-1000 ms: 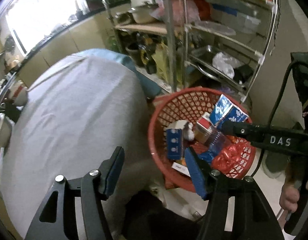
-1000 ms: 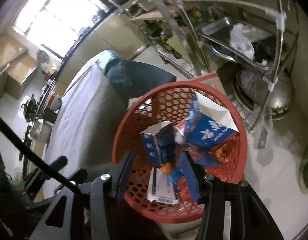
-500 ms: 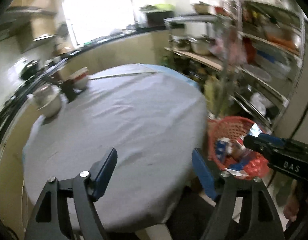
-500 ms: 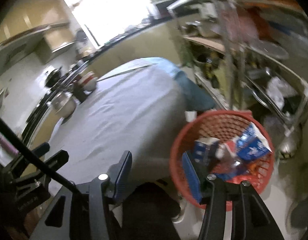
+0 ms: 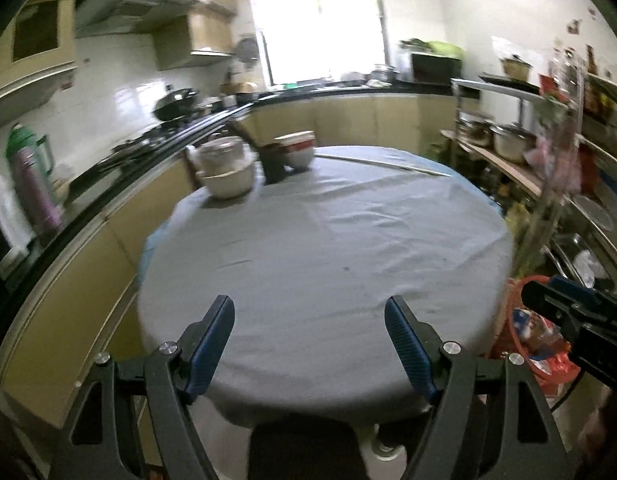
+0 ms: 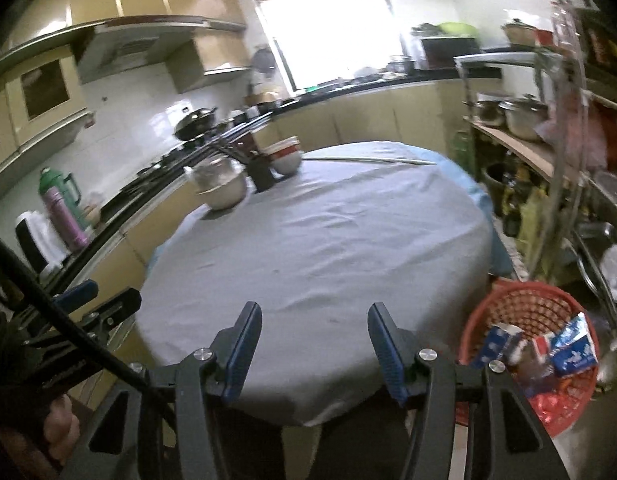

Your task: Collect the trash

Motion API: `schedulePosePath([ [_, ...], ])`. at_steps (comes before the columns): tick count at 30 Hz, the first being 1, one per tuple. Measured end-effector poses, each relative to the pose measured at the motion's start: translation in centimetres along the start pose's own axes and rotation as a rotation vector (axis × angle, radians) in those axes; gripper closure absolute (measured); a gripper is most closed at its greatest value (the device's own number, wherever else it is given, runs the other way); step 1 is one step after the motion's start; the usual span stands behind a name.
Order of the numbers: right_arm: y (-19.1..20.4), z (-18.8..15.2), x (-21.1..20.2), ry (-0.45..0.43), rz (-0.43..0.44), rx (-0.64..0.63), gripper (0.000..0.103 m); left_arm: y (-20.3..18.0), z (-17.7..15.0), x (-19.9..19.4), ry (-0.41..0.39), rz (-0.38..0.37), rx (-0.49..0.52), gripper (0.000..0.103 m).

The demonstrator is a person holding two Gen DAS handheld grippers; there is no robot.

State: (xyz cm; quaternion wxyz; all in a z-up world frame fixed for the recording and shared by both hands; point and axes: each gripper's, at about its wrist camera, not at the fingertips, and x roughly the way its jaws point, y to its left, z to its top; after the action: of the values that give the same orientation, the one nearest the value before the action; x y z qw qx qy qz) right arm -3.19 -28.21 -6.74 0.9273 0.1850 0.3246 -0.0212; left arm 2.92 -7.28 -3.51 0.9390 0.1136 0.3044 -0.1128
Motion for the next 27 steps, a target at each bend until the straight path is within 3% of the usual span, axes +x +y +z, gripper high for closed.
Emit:
schedulePosePath([
  [7, 4.0, 0.2, -0.6, 0.0, 0.051, -0.061, 0.042, 3.1, -1.0, -1.8, -0.004, 0.067, -0.066, 0.021],
  [9, 5.0, 0.0, -1.0, -0.006, 0.039, -0.072, 0.042, 3.5, -1.3, -2.3, -0.012, 0.086, -0.081, 0.015],
  [21, 9.7, -2.5, -3.2, -0.092, -0.035, -0.212, 0.04, 5.1, -2.2, -4.1, -0.04, 0.144, -0.121, 0.014],
  [27, 10.2, -2.9, -3.5, -0.112, -0.056, -0.233, 0.04, 5.7, -2.4, -4.2, -0.039, 0.165, -0.148, 0.014],
])
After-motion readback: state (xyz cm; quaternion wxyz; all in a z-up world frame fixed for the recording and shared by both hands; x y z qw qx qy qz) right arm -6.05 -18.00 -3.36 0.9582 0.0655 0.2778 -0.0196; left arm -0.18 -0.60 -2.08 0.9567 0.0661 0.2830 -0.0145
